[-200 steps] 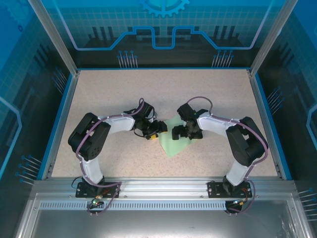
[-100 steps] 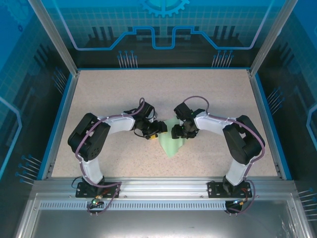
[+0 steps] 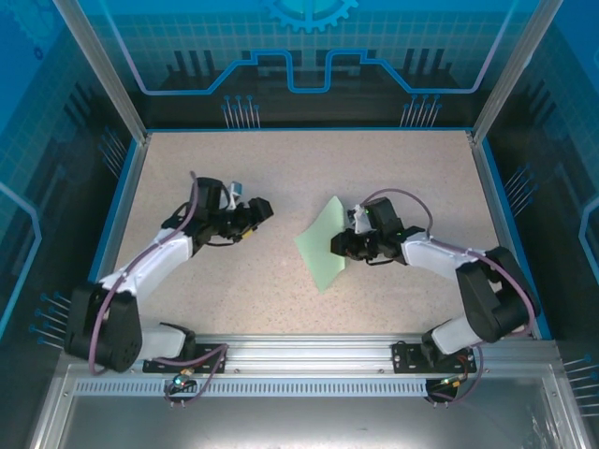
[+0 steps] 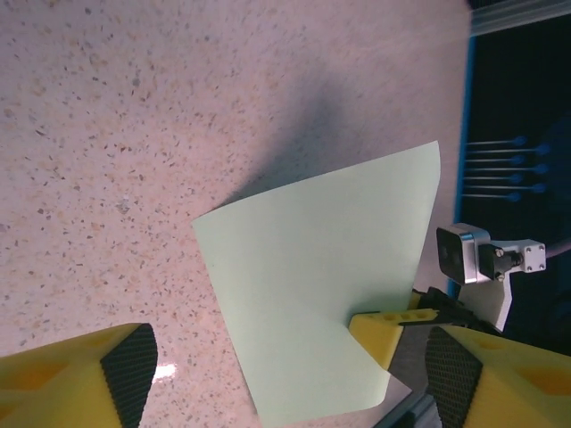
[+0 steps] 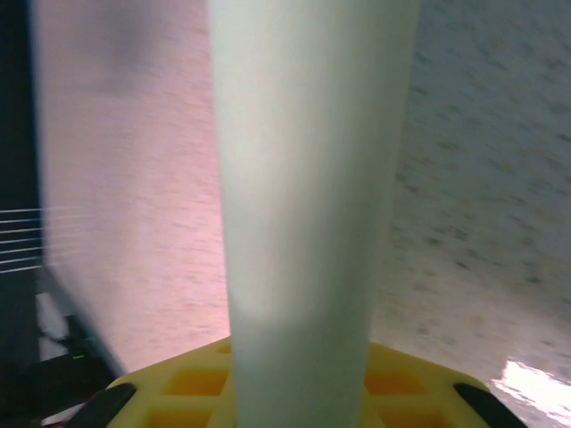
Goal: Fold a paper plane with a square sheet of paper (fold left side to right side)
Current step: Pick up the square sheet of paper from the center of the table, then place a square sheet of paper at the center of the table.
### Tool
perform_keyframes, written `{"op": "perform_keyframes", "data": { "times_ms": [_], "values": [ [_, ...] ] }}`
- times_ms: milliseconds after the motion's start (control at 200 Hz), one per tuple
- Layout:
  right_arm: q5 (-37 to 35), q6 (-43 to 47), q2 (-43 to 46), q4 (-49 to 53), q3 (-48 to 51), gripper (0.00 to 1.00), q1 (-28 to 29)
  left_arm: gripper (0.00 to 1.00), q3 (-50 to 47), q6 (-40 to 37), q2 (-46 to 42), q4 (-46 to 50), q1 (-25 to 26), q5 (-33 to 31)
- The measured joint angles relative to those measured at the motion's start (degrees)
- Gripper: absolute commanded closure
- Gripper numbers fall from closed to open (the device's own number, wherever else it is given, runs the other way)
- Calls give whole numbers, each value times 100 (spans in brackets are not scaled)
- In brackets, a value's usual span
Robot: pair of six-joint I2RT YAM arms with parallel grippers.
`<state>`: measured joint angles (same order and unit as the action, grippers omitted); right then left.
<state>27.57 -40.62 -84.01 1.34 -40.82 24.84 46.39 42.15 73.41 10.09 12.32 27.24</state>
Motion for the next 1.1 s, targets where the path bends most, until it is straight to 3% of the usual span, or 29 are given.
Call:
{"op": "perform_keyframes", "data": {
  "times_ms": [220,455,945,1100],
  "values": [
    [656,-450,1340,-750,-22,70,-236,5,-179,557,-796,-826,-114,647],
    [894,-1198,2256,-1298,-444,68,-352,1,-177,1482,-903,-2374,-92,1207],
    [841,-2363,2350,-2490,-748,68,197,2,442,1818,-125,-3423,922,1412],
    [756,-2568,2232,-2774,-748,68,229,14,466,1987,50,-3670,1038,1423]
  ]
}}
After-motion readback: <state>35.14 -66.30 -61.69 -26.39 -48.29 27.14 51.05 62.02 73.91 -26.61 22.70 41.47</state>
